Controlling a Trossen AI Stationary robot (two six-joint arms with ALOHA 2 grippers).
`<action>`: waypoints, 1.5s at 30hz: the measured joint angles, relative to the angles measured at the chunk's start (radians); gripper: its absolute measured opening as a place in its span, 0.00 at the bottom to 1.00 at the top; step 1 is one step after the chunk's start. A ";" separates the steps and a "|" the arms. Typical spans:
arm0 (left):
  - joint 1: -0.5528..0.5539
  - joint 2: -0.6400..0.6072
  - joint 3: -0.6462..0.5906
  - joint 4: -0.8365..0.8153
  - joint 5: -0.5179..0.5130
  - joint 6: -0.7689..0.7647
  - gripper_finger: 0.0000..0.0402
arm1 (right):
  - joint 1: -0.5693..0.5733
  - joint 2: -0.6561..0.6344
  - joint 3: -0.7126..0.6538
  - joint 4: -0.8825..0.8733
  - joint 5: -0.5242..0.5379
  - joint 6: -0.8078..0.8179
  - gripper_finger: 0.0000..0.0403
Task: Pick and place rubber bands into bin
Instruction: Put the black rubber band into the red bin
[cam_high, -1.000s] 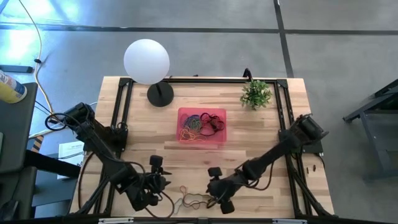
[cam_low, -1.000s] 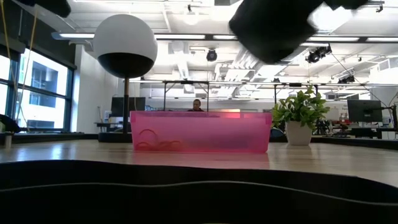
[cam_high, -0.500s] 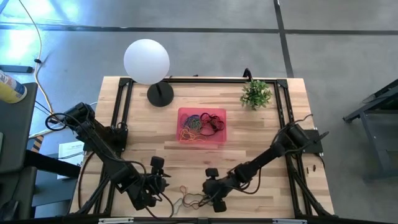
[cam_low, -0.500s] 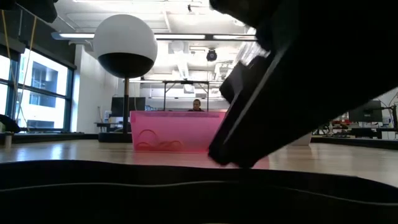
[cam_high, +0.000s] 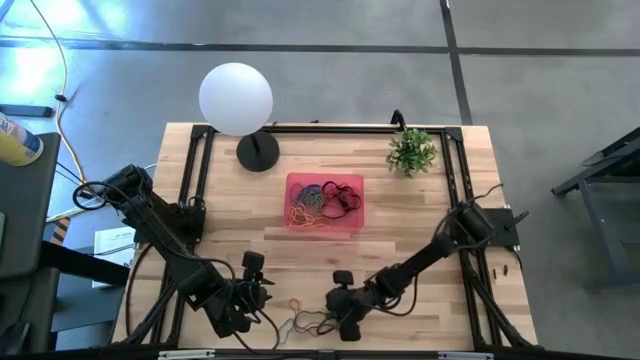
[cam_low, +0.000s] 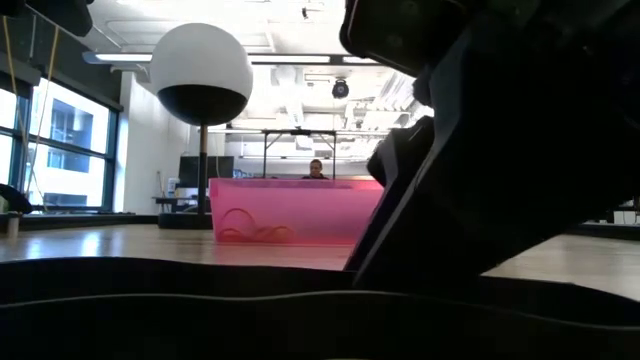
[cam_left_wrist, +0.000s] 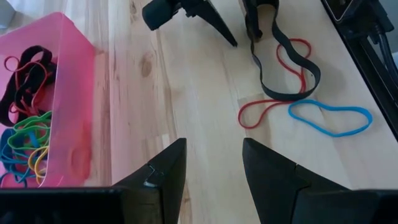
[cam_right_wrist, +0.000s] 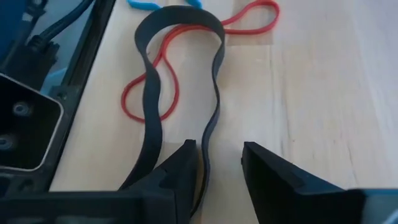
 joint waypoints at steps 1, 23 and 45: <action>0.000 0.000 0.000 0.000 0.000 0.000 0.37 | 0.006 0.000 0.000 -0.010 0.023 0.004 0.30; 0.000 0.000 0.001 0.004 -0.055 -0.011 0.37 | 0.027 -0.136 -0.006 -0.118 0.118 0.025 0.01; 0.000 0.000 0.001 0.015 -0.126 -0.026 0.37 | -0.291 -0.625 -0.003 -0.406 0.391 -0.371 0.00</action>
